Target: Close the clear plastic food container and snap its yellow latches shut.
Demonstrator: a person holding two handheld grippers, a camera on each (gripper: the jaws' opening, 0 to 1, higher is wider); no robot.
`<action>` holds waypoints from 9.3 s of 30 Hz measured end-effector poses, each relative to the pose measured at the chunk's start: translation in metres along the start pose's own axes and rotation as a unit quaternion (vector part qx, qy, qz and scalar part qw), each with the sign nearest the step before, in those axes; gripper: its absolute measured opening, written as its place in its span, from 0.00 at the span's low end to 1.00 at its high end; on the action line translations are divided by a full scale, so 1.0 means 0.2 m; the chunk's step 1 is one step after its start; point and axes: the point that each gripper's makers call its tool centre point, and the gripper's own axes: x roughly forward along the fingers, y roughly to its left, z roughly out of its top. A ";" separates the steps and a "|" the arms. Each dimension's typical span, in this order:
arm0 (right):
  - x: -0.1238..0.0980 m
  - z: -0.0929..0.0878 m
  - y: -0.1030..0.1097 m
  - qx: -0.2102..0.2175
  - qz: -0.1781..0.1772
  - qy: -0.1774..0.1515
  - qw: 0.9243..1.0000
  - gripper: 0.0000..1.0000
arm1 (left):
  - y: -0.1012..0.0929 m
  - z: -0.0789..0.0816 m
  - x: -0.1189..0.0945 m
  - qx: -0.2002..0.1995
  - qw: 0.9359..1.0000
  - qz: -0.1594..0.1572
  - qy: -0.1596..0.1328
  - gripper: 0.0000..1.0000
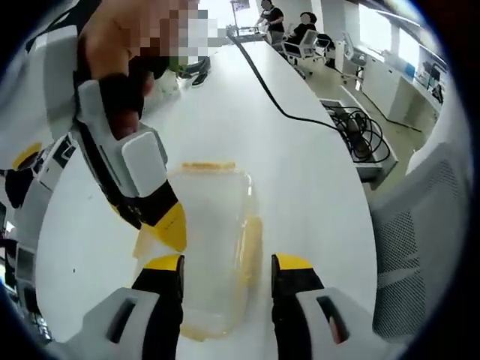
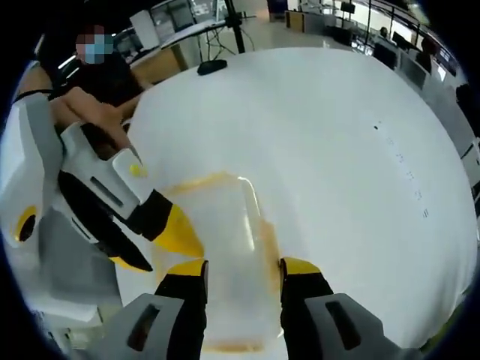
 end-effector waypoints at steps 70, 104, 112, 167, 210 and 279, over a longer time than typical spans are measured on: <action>-0.05 -0.04 0.05 -0.035 0.003 0.024 0.999 0.51 | 0.02 -0.02 -0.04 -0.008 1.000 -0.027 0.014 0.61; -0.08 -0.23 0.19 -0.057 -0.052 0.032 0.997 0.73 | 0.13 -0.14 -0.02 -0.003 0.997 -0.048 0.057 0.81; -0.05 -0.26 0.19 -0.072 -0.064 0.035 0.995 0.77 | 0.13 -0.17 0.01 0.014 0.996 -0.053 0.069 0.82; 0.02 -0.28 0.13 -0.088 -0.102 0.053 0.989 0.74 | 0.16 -0.18 0.05 0.019 0.998 -0.046 0.042 0.75; 0.17 -0.08 0.29 -0.086 -0.104 0.073 0.988 0.77 | 0.09 -0.38 -0.11 0.013 0.999 -0.040 0.016 0.74; 0.41 0.40 0.41 -0.131 -0.080 0.069 0.986 0.79 | 0.13 -0.84 -0.39 -0.024 0.999 -0.021 0.027 0.77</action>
